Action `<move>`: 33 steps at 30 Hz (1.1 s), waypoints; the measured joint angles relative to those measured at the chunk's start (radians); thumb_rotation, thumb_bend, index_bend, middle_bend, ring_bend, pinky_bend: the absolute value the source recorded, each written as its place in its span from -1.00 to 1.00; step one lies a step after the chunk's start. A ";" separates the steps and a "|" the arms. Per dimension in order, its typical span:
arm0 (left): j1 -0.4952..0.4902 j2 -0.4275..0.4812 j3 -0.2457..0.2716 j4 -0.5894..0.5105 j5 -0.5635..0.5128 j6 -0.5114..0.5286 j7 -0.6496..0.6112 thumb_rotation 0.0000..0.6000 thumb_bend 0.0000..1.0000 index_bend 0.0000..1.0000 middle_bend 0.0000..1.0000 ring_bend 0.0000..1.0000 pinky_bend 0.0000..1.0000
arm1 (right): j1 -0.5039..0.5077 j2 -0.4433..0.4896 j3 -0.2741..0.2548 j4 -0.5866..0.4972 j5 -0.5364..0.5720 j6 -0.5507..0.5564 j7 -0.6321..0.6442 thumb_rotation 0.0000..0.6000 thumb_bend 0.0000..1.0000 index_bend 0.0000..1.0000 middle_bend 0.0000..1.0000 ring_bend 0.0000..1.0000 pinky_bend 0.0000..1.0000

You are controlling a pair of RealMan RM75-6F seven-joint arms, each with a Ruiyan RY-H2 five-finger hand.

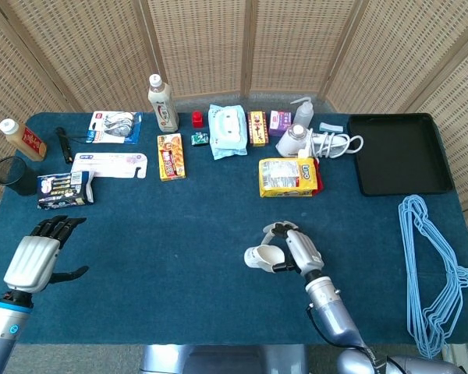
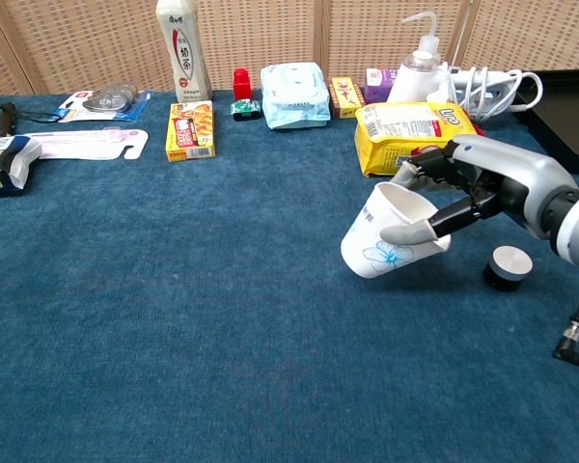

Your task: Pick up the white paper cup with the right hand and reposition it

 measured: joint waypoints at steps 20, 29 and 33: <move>0.016 0.017 0.004 -0.027 0.008 0.021 0.010 0.56 -0.72 -0.68 -0.49 -0.66 -0.63 | -0.015 0.039 -0.013 0.048 0.031 -0.024 0.009 0.82 -0.55 -0.48 -0.60 -0.75 -0.92; 0.015 0.013 0.005 -0.026 0.016 0.020 0.010 0.56 -0.72 -0.68 -0.49 -0.66 -0.63 | 0.005 0.101 -0.039 0.024 -0.066 -0.014 -0.087 0.81 -0.55 -0.49 -0.61 -0.76 -0.93; 0.014 0.013 0.003 -0.022 0.017 0.018 0.005 0.57 -0.72 -0.68 -0.49 -0.66 -0.63 | 0.033 0.103 -0.047 0.016 -0.085 -0.017 -0.158 0.81 -0.55 -0.45 -0.61 -0.76 -0.93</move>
